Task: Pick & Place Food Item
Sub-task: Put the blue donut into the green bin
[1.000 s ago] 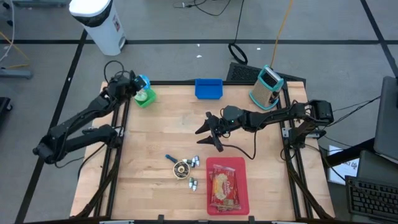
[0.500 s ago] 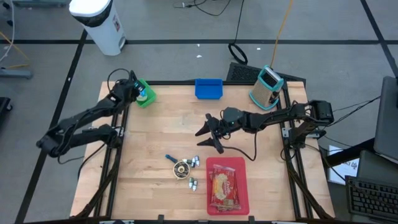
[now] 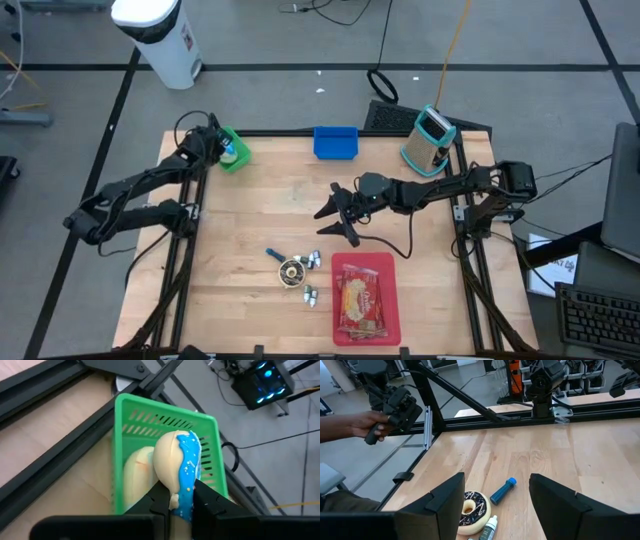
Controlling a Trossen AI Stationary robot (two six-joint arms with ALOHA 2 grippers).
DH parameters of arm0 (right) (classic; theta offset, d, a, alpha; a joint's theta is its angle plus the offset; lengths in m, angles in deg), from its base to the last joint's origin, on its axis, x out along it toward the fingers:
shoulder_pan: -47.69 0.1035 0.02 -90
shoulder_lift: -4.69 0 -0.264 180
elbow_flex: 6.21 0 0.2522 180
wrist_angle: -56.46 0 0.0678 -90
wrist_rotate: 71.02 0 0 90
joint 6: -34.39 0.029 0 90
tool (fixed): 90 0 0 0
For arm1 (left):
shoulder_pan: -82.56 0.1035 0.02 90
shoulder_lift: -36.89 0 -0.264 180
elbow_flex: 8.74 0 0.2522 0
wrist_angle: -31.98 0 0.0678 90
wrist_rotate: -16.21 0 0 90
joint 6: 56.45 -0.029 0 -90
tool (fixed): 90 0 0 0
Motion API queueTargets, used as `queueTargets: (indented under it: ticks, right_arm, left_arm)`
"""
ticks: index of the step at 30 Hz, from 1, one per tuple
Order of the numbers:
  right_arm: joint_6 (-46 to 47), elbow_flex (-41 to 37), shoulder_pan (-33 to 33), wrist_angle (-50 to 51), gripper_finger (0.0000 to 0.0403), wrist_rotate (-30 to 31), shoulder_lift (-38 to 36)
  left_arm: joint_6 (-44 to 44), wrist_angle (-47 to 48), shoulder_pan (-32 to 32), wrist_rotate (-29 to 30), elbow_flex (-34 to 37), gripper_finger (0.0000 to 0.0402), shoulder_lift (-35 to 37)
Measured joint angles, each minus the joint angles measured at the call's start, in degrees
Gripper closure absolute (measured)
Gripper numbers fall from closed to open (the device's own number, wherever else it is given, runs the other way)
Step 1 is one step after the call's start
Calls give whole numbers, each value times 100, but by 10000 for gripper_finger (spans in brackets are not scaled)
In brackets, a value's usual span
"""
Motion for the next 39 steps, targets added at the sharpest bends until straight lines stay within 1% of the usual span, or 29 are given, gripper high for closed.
queueTargets:
  ticks: [6, 10, 16, 22, 26, 33, 39]
  right_arm:
    - [-14, 0, 0, 40, 193, 0, 0]
    - [-17, 0, 0, 38, 193, 0, -1]
    - [-20, 0, 0, 38, 193, 0, 1]
    - [-20, 0, 0, 39, 193, 0, 0]
    - [-22, 0, 0, 38, 193, 0, 0]
    - [-21, 0, 0, 38, 193, 5, 0]
    - [-22, 0, 0, 38, 193, 9, 1]
  left_arm:
    - [125, -526, 7, -27, 0, 355, 2]
    - [122, -803, 37, 90, 0, 355, 0]
    - [78, -417, 183, 125, 0, 355, -2]
    - [-25, -341, 244, 135, -2, 355, -9]
    - [-28, -430, 239, 163, -2, 355, -237]
    - [-13, -1068, 198, 37, -9, 355, -997]
    - [89, -1160, 198, 122, -18, 355, -1167]
